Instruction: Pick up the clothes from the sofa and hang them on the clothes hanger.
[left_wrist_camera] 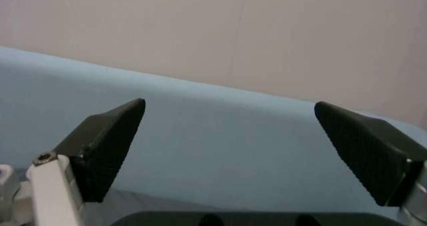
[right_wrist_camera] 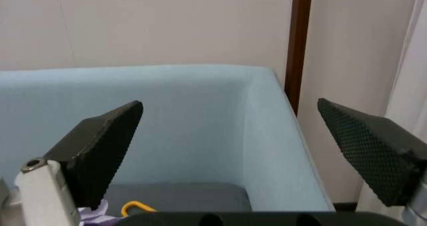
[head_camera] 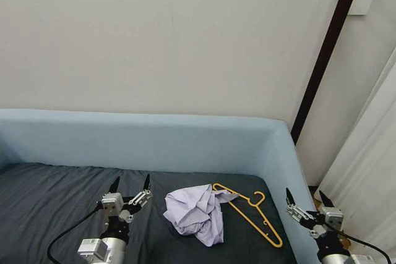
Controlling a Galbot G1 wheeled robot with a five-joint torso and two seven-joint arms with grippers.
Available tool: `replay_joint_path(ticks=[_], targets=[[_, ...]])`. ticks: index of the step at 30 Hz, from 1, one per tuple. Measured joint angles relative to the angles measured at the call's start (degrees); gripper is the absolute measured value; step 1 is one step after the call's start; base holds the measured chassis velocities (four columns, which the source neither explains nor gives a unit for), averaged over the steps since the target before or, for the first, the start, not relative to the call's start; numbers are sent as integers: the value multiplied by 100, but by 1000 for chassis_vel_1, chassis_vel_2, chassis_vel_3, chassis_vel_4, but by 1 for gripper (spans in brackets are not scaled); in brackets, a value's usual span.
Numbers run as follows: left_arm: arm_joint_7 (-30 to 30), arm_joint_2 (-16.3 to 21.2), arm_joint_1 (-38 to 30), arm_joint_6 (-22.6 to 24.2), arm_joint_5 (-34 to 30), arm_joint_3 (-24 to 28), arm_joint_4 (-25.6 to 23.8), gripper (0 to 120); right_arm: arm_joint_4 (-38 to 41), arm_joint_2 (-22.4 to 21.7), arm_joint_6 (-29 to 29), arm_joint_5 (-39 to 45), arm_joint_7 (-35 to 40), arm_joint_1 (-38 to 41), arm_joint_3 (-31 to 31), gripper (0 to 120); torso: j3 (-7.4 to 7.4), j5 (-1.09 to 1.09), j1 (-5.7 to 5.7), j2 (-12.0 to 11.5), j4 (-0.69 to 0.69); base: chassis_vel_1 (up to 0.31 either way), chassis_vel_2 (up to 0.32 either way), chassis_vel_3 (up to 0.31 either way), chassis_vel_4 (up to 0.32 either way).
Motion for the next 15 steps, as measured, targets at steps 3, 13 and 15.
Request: replay_joint_path(ticks=[3,13,15], targets=[[0,-6,-1,-33,30,-1,20,100,-1,-61,-29,123,17,33,-17,100,0,0,0,0,0,0,0,0,0],[19,-14,118,-328,325,-101,144,100,-36,-647,-810,1948,648,546,-600,100,0,0,0,0,0,0,0,0,0],[22,-16,159,-356,347,-128,146,100,-97,-729,-988,2406,878,741,-765,100,0,-1,0,0,-1,0,0,0,0]])
